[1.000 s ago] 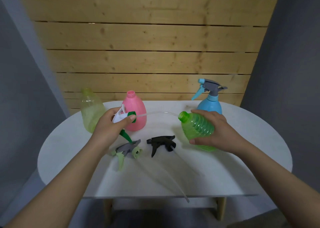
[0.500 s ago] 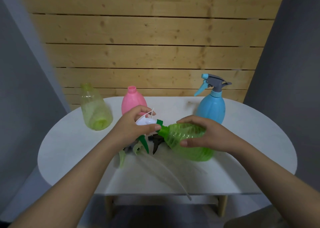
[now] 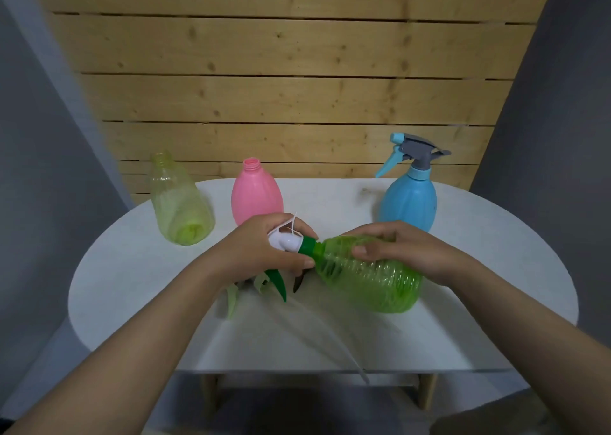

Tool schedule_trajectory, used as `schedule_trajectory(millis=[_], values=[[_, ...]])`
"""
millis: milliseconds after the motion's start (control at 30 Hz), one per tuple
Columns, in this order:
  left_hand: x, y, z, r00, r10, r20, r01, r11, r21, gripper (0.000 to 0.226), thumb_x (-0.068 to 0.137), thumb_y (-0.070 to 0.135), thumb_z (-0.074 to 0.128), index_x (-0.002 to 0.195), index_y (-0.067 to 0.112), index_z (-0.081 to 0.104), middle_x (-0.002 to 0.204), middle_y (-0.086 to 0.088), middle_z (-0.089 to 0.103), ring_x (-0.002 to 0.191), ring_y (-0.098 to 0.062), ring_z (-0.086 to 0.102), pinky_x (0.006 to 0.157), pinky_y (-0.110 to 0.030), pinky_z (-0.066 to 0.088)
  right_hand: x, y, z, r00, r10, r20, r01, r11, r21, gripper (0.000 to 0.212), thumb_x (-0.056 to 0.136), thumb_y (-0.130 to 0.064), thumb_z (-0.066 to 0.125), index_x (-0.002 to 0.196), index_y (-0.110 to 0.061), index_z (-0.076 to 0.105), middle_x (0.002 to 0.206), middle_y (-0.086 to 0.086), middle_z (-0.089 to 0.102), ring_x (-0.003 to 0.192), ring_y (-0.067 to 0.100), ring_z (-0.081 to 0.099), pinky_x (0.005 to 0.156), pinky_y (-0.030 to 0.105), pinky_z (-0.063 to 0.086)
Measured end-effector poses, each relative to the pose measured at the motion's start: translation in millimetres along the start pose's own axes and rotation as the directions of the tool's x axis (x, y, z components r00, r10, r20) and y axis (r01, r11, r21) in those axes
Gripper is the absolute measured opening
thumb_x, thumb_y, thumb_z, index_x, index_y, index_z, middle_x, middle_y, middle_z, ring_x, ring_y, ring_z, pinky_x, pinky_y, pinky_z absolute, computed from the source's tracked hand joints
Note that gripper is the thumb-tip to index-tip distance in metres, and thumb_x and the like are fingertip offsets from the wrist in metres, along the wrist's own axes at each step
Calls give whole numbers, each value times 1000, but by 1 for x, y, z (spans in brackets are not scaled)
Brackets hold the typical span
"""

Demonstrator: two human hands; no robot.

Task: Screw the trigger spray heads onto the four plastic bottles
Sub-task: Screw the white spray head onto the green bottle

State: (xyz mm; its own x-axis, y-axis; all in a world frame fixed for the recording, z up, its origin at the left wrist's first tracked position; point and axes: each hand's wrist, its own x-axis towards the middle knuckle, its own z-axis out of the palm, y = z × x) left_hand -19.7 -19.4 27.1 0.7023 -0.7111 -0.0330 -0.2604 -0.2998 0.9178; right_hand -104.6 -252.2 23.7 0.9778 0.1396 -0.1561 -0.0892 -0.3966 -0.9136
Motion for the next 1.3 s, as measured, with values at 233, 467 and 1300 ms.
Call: schedule_trajectory(millis=[233,467,1300], values=[[0,-3,3,999,-50,-12,50,996,72,22,67,19,79,84,28,69,73,7,69,59,-7,63,54,-18,49,4,1,3,997,52,64,-49,998,-47,52,70,-56,68,113,-27,68,110,-3,72,103,9,66,94,25,47],[0,-16,-15,962,-192,-196,160,973,-165,20,72,17,77,71,36,72,60,3,64,62,-16,59,67,-32,47,4,5,0,988,-51,-145,64,994,87,52,75,-19,74,115,-44,50,123,-11,50,119,6,47,86,19,46],[-2,-22,-15,955,-211,-209,142,942,-303,27,78,5,70,104,9,66,83,-8,75,75,-19,72,82,-38,57,-1,8,-4,989,73,-127,-59,993,107,79,64,-66,54,132,-27,50,128,3,60,97,13,69,75,32,59]])
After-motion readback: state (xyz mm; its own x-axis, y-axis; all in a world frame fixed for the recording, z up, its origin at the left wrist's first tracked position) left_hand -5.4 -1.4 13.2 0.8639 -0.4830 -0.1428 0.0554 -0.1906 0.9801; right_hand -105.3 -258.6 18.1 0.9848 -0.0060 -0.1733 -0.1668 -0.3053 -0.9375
